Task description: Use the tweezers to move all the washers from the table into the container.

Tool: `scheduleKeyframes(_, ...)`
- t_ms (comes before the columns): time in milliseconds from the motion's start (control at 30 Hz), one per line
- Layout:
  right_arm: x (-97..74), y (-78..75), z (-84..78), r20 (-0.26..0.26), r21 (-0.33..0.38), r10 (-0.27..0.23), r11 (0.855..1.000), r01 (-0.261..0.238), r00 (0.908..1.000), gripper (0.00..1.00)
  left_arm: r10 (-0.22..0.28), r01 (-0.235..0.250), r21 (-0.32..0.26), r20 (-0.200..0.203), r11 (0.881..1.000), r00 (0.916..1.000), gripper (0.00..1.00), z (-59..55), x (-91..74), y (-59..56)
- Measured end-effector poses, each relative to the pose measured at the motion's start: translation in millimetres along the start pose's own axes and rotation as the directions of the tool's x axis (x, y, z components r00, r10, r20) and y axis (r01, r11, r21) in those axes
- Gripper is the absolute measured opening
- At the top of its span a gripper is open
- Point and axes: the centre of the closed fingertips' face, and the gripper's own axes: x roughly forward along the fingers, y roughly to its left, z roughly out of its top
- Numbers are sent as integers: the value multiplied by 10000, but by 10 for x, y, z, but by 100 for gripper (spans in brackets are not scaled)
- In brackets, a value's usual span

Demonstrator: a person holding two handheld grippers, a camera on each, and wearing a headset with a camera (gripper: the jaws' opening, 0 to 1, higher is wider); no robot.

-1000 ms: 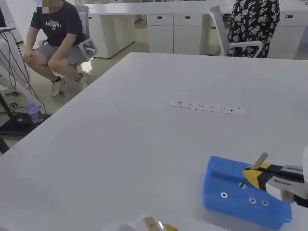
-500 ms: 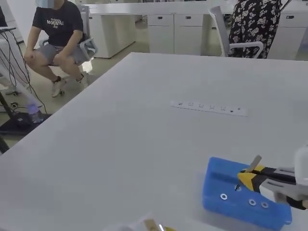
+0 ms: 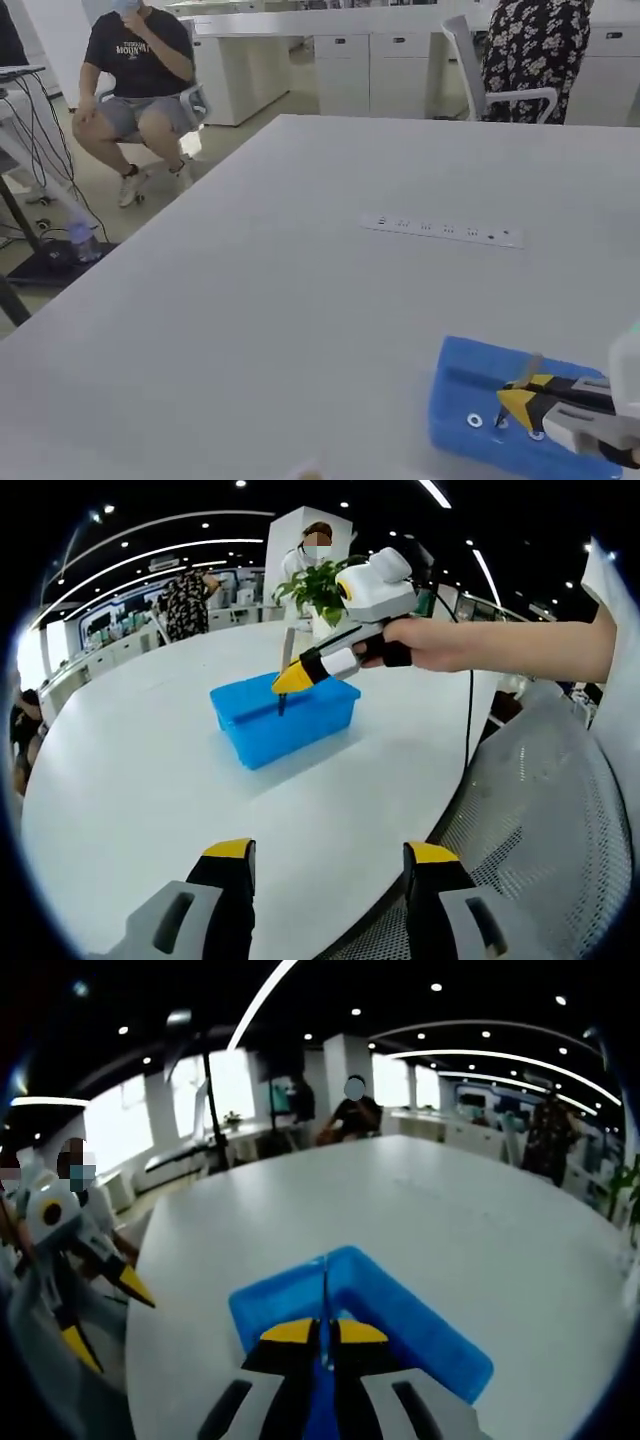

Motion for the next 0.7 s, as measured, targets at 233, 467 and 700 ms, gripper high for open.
scheduleKeyframes(233,39,-20,-46,-5,37,37,10000,-37,10000,4,138,-136,-133,121,9998,9998,57,20,-12,33)
scheduleKeyframes(467,-56,4,93,542,79,-41,10000,37,9985,4,110,-107,-158,160,9998,9998,54,28,-11,34)
scheduleKeyframes(700,-319,66,354,1435,65,-319,9995,313,9891,4,106,-94,-309,377,9995,9992,51,70,-25,37)
